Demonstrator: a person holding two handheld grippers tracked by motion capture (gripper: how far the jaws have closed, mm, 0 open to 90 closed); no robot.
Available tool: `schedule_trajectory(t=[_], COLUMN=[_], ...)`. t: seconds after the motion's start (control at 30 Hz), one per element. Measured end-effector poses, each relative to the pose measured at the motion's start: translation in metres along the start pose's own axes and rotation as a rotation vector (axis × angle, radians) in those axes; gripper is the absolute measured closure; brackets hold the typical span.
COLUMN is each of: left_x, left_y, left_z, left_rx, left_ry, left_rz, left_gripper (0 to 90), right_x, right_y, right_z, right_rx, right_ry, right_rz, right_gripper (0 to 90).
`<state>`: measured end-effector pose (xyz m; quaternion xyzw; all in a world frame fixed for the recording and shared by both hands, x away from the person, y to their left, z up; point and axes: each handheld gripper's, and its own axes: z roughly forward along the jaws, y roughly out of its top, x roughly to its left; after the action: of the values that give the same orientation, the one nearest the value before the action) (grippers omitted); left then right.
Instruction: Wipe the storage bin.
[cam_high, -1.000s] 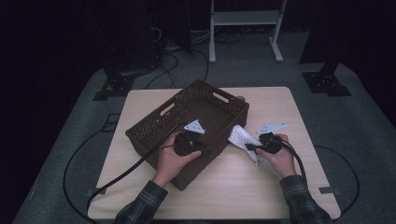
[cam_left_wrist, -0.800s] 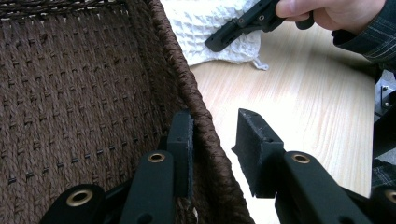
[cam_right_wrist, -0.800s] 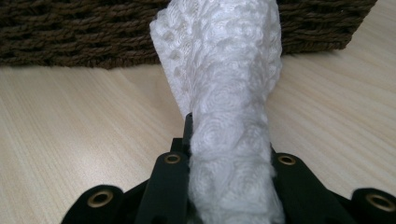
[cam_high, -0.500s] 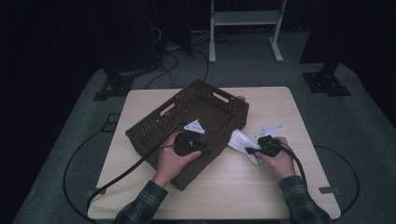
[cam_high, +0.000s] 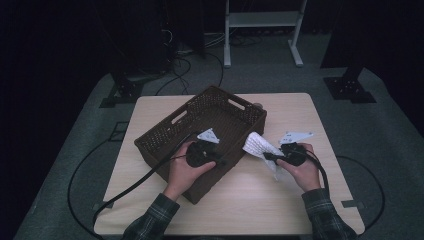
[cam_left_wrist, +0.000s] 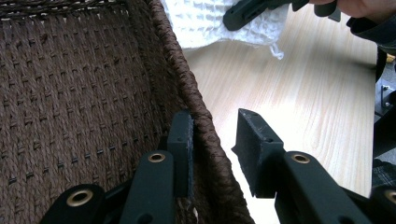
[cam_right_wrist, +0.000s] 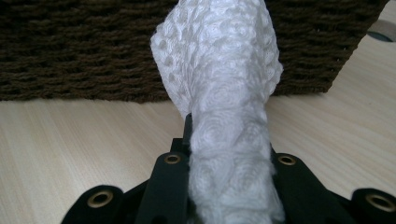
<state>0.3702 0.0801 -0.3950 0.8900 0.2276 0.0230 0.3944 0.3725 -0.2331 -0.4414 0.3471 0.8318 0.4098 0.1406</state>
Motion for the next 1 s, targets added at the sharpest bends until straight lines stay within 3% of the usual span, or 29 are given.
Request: schedule_trajectory(t=[0.3,1.0], left_x=[0.0,0.001], left_y=[0.0,0.0], left_z=[0.0,0.0], left_rx=[0.001,-0.005], left_ry=[-0.001,-0.007], left_rz=[-0.001,-0.009], left_gripper=[66.7,67.0], right_x=[0.007,0.006], right_y=[0.008,-0.001], right_z=[-0.007,0.015], right_rx=[-0.032,0.034], right_ry=[0.008,0.035], right_rz=[-0.027,-0.005], right_gripper=[75.6,75.6])
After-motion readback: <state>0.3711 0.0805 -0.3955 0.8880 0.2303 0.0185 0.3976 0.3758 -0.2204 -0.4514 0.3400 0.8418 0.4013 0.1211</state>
